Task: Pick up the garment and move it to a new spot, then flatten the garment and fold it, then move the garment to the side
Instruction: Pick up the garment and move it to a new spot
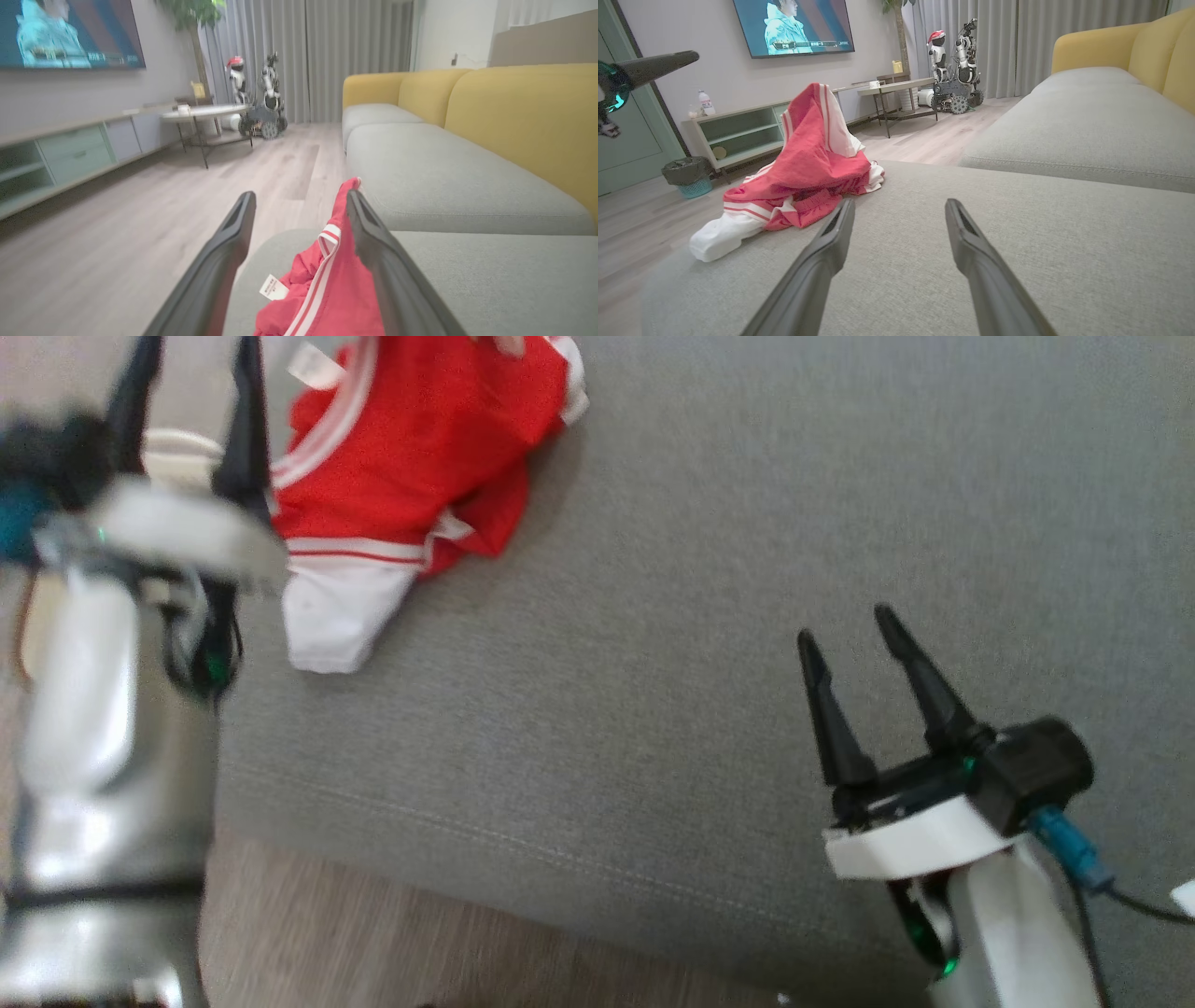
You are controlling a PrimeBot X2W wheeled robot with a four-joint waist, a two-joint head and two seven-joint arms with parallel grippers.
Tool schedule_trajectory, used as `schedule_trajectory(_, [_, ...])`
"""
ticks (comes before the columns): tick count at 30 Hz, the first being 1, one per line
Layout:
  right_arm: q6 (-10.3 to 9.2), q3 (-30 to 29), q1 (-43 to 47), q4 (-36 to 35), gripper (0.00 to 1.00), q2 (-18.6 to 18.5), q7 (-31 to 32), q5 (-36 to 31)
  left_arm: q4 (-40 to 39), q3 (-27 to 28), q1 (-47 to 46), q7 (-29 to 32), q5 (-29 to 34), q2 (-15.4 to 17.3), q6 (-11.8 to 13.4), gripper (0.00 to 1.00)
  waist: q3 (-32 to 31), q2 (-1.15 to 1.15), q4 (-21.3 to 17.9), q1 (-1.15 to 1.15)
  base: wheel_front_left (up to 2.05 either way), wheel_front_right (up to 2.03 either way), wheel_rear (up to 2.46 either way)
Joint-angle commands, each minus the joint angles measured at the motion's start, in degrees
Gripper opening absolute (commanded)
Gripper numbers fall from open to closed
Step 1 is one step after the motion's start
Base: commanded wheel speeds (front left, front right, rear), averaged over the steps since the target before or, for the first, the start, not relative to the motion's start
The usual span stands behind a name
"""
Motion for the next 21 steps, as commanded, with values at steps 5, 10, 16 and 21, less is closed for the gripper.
schedule_trajectory(5, [0.41,1.6,-5.1,-2.9,1.00,-2.7,-0.6,-1.2,10.1,-8.3,-17.1,12.2,-18.2,5.4,-0.4,1.00,10.3,0.00,-3.3,-0.01,0.00,0.00,0.00])
schedule_trajectory(10, [0.41,1.2,-7.2,-3.7,1.00,-3.3,-0.6,-2.0,16.9,-14.9,-23.6,18.2,-25.0,10.6,-0.4,1.00,14.5,0.00,-4.5,-0.01,0.00,0.00,0.00])
schedule_trajectory(16, [0.41,2.0,-7.9,-3.8,1.00,-3.5,-0.6,-2.3,24.6,-19.6,-27.0,22.1,-26.8,11.3,-0.4,1.00,16.6,0.00,-5.4,-0.01,0.00,0.00,0.00])
schedule_trajectory(21, [0.41,1.7,-9.0,-4.1,1.00,-3.4,-0.6,-2.4,26.2,-24.0,-27.4,22.5,-31.1,11.0,-0.4,1.00,17.9,0.00,-5.6,-0.01,0.00,0.00,0.00])
